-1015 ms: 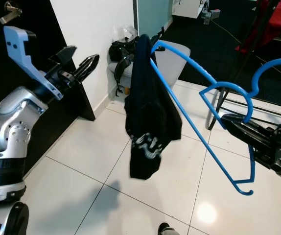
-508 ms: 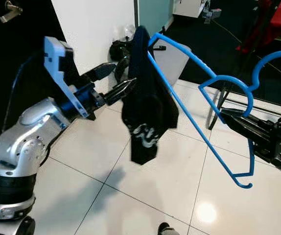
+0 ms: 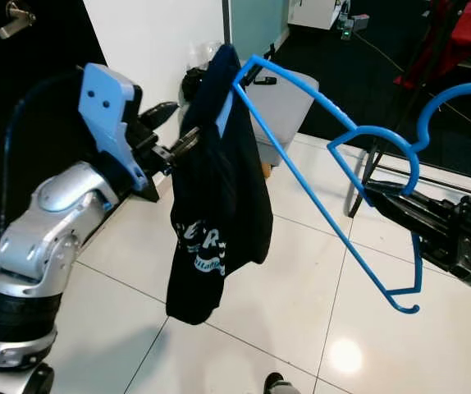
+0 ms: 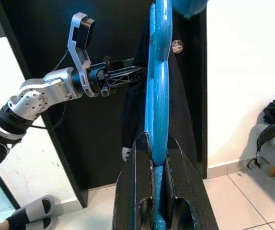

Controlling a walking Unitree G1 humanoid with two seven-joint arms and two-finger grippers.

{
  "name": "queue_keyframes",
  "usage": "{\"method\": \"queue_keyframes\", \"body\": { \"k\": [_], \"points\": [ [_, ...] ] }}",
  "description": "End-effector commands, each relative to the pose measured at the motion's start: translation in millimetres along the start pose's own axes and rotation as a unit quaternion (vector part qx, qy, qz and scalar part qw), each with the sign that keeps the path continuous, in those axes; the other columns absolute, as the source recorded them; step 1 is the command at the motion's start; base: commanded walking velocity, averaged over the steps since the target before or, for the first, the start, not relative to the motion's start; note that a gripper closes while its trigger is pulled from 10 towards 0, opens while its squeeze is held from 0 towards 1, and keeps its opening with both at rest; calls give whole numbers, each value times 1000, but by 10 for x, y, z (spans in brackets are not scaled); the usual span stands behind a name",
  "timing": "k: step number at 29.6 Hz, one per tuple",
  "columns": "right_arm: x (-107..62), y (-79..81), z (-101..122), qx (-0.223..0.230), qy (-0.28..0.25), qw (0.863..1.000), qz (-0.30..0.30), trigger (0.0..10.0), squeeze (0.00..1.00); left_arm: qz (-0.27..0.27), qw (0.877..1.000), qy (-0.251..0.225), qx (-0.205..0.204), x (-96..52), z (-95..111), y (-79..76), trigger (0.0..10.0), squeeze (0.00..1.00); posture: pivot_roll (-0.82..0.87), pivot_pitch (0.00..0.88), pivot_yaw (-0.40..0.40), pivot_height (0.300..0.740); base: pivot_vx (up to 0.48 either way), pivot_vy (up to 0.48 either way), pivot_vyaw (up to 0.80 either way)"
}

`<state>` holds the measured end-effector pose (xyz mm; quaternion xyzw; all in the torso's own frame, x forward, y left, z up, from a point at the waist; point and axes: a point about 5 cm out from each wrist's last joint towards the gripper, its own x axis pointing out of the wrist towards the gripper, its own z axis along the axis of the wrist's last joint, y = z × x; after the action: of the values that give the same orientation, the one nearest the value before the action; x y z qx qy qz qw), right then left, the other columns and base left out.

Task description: Hang hanger

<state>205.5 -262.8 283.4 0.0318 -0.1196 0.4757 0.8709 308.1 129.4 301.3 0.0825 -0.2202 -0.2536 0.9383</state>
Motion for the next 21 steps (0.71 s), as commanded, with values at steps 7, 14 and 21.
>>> {"method": "queue_keyframes", "body": {
  "k": [7, 14, 21],
  "points": [
    [6, 36, 8, -8, -5, 1000, 9, 10000, 0, -29, 998, -52, 29, -33, 235, 198, 314, 0, -6, 184, 15, 740, 0, 0, 0],
    [17, 10, -60, -13, 7, 1000, -12, 10000, 0, -133, 984, -118, 27, 24, 544, 95, 6824, 0, -4, 186, 16, 740, 0, 0, 0],
    [25, -17, -122, -15, 23, 999, -29, 10000, 0, -182, 972, -150, 17, 123, 695, 4, 10000, 0, -11, 185, 19, 740, 0, 0, 0]
  ]
}}
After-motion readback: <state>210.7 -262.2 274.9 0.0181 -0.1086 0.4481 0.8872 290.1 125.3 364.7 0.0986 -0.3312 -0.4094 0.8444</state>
